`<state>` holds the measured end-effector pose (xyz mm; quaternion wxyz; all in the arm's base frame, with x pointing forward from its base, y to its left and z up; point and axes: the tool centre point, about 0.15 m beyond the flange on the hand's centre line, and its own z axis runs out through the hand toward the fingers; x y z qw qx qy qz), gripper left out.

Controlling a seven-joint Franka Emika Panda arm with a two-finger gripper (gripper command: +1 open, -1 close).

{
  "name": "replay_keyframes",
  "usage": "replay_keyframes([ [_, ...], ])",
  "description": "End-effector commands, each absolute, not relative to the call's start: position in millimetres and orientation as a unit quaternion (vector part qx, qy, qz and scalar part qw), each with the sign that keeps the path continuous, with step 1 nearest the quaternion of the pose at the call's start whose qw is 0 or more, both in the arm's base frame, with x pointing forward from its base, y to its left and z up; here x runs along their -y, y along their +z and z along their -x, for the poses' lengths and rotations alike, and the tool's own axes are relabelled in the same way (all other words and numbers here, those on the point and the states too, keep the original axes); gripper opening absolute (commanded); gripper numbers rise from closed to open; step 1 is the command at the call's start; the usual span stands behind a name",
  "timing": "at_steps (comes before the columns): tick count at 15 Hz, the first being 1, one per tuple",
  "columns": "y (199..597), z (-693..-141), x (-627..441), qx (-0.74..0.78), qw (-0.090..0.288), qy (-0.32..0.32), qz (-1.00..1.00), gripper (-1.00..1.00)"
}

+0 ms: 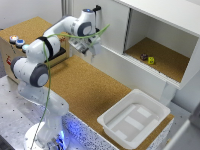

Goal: Go towards the purple block and lift it

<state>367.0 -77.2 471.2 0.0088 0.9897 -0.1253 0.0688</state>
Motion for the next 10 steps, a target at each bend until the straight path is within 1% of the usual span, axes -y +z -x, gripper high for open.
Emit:
replay_keyframes([
  [1, 465.7, -399.9, 168.1, 0.172, 0.005, 0.107, -0.979, 1.0],
  [2, 469.1, -408.2, 179.7, 0.2, 0.024, 0.107, -0.974, 1.0],
  [4, 477.8, -420.0, 190.9, 0.223, 0.046, 0.12, -0.966, 1.0],
  [7, 474.8, -452.7, 202.7, 0.215, 0.04, 0.12, -0.968, 1.0],
  [10, 472.9, -488.7, 215.0, 0.186, 0.025, 0.13, -0.974, 1.0],
])
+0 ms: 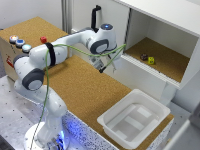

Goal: Go towards the purple block and lift it

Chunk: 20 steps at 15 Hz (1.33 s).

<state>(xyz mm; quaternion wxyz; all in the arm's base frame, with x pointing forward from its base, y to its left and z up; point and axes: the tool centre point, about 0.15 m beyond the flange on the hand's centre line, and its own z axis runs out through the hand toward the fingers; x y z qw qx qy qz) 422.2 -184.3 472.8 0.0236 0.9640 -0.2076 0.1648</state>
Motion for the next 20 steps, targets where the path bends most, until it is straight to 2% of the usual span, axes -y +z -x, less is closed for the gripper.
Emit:
replay_keyframes([
  [1, 476.9, -505.9, 222.4, 0.171, 0.014, 0.142, -0.975, 1.0],
  [7, 491.8, -578.0, 227.1, 0.097, -0.006, 0.183, -0.978, 1.0],
  [11, 492.0, -617.6, 217.5, 0.06, 0.008, 0.196, -0.979, 1.0],
  [20, 464.6, -680.2, 210.8, 0.057, -0.001, 0.218, -0.974, 1.0],
])
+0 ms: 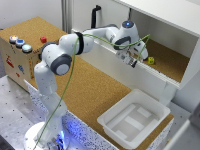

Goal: Go towards the purple block and lift it

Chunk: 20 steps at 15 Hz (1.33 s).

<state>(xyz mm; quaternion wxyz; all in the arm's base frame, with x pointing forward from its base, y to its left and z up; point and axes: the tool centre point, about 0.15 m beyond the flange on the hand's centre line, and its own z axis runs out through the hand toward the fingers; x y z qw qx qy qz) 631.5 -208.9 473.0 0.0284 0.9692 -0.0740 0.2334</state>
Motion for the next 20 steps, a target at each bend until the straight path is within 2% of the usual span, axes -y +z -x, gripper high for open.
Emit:
replay_keyframes([
  [1, 463.7, -684.7, 207.5, 0.053, -0.002, 0.219, -0.974, 1.0],
  [4, 463.8, -691.4, 199.2, 0.048, 0.002, 0.223, -0.974, 1.0],
  [5, 463.6, -690.0, 199.8, 0.05, 0.004, 0.228, -0.972, -1.0],
  [8, 463.4, -688.6, 199.1, 0.05, 0.015, 0.238, -0.97, -1.0],
  [15, 454.9, -680.4, 210.5, 0.057, 0.011, 0.236, -0.97, -1.0],
  [20, 489.0, -631.5, 196.2, 0.033, 0.01, 0.27, -0.962, -1.0],
])
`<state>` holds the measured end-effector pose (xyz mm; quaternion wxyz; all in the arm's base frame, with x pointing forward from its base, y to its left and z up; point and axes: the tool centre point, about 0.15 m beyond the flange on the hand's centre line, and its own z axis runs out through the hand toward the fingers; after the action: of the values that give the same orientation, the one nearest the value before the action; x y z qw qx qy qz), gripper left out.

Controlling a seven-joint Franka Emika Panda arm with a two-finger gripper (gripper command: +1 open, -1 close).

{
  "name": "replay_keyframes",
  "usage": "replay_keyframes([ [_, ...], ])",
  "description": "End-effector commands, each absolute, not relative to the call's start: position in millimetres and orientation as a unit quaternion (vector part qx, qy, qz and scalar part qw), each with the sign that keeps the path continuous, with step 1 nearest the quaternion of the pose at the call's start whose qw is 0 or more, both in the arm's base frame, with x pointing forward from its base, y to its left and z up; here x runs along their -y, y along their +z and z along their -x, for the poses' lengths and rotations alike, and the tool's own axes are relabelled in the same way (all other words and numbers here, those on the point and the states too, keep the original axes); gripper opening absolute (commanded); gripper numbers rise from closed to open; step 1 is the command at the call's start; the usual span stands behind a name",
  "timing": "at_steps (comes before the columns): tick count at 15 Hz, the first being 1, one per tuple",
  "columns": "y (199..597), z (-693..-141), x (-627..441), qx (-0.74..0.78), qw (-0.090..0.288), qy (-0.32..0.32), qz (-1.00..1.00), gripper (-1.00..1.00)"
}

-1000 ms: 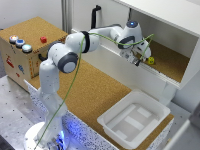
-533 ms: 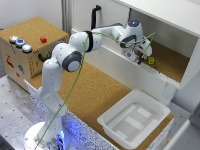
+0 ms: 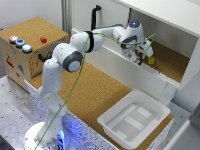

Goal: Go towards the purple block and lift it

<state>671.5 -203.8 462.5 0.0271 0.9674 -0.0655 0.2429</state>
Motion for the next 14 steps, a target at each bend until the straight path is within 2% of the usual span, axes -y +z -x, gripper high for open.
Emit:
replay_keyframes([
  [1, 491.9, -619.5, 194.8, 0.03, 0.008, 0.272, -0.962, -1.0],
  [8, 474.7, -535.8, 202.3, 0.026, -0.023, 0.229, -0.973, -1.0],
  [14, 439.6, -470.7, 223.2, 0.024, -0.002, 0.16, -0.987, -1.0],
])
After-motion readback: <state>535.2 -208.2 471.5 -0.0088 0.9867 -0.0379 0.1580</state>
